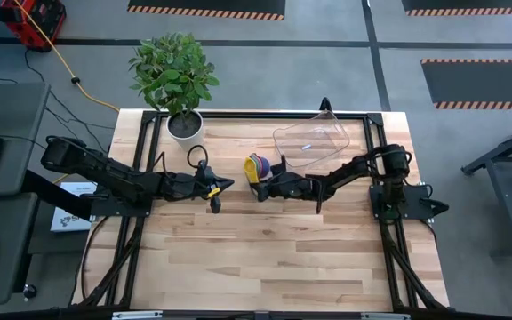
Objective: Nest measuring cups in basket
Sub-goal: Put the nested measuring cups into the transparent bin
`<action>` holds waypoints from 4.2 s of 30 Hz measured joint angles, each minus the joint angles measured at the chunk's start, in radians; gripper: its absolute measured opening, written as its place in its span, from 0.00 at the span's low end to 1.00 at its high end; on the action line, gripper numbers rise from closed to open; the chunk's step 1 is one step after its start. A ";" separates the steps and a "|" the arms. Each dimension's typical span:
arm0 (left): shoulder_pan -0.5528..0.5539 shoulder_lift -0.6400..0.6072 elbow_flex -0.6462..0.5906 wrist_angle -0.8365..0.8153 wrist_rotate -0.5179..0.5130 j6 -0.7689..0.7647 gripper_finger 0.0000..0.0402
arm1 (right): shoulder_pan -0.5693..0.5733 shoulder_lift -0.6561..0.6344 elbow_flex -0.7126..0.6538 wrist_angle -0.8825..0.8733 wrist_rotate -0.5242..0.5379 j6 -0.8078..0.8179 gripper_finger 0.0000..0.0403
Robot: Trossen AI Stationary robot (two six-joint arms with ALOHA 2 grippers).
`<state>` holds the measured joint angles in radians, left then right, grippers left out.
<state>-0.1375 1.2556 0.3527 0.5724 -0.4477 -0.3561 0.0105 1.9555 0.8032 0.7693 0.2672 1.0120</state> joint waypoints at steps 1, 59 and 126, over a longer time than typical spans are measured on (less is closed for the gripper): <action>0.000 0.000 0.000 0.000 0.000 0.000 0.00 | -0.001 -0.007 0.000 0.003 -0.020 -0.012 0.13; 0.733 0.137 0.303 0.288 0.780 -0.314 0.00 | -0.570 -0.946 -0.510 -0.048 -0.148 0.470 0.13; 0.842 -0.308 0.304 0.165 1.090 -0.586 0.00 | -0.266 -0.106 -0.220 0.060 0.708 1.037 0.15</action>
<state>0.7040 0.9478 0.6563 0.7372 0.6426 -0.9421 -0.2558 1.8500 0.5835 0.8293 0.9755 2.0489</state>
